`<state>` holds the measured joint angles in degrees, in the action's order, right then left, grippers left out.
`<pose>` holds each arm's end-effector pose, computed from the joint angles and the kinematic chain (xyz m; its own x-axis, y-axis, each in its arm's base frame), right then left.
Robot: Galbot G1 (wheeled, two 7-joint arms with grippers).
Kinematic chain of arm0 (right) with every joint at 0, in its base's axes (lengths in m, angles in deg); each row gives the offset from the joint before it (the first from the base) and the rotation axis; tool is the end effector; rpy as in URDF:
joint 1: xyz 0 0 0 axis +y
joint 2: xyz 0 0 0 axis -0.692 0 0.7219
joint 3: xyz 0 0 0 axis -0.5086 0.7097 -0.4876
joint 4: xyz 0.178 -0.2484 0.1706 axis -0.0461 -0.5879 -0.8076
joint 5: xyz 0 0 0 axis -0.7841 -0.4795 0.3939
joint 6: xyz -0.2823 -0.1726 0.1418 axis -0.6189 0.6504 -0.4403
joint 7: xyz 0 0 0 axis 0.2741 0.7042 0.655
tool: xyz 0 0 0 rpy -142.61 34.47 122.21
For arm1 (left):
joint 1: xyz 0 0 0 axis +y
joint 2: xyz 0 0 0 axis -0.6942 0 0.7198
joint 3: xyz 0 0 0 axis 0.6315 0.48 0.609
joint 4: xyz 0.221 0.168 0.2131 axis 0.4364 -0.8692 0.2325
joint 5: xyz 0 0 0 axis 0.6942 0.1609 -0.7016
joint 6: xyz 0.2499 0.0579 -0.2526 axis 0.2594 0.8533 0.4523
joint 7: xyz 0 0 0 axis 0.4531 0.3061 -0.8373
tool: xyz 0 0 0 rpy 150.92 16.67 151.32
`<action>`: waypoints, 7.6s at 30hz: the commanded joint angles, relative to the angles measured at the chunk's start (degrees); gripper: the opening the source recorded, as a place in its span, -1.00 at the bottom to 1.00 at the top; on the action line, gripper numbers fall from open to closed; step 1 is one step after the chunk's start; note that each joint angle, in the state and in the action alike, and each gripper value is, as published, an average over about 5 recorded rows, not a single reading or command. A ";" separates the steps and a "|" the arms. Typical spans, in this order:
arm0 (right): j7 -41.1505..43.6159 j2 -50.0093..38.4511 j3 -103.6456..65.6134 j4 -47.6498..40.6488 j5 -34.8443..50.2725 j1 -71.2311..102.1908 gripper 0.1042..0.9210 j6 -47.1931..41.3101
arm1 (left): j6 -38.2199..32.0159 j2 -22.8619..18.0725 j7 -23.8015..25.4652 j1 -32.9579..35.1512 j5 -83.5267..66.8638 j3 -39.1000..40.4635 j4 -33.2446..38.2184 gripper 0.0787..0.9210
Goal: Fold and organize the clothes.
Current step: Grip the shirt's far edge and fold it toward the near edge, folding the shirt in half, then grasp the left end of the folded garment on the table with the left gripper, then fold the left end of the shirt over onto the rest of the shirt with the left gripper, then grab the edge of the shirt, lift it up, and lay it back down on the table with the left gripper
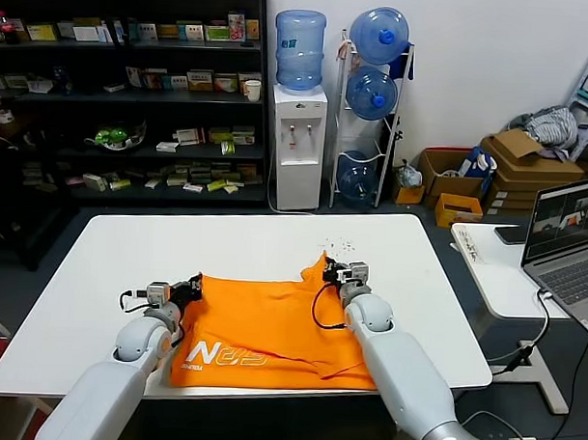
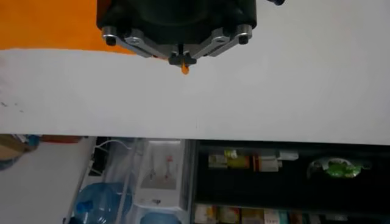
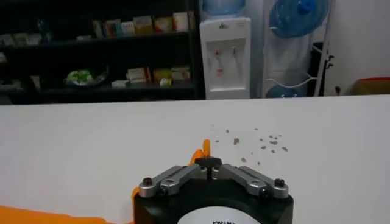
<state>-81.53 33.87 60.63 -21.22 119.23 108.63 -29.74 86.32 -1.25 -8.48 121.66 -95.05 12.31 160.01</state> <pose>0.4842 0.0381 -0.3714 -0.8912 -0.2356 0.3876 -0.2072 0.9716 0.1141 0.4146 0.0978 -0.3681 -0.9013 0.0872 0.4242 0.0658 0.9957 -0.0650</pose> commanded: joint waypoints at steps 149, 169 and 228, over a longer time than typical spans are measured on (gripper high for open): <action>-15.40 -15.16 -18.02 55.43 7.51 47.24 0.76 -8.49 | -1.21 9.69 8.16 32.86 -10.62 -23.63 16.90 0.57; -15.53 -14.62 -18.76 56.03 7.42 48.27 0.76 -8.45 | -6.98 5.11 4.97 27.59 -2.41 -15.73 12.66 0.54; -4.43 -10.14 -25.95 51.73 -7.45 49.47 0.76 1.57 | -5.50 -0.15 -6.61 11.26 -11.67 17.56 38.19 -0.93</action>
<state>-89.86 22.28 38.74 31.54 117.98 157.08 -31.62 77.33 7.18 -9.76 151.81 -97.78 -2.20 194.53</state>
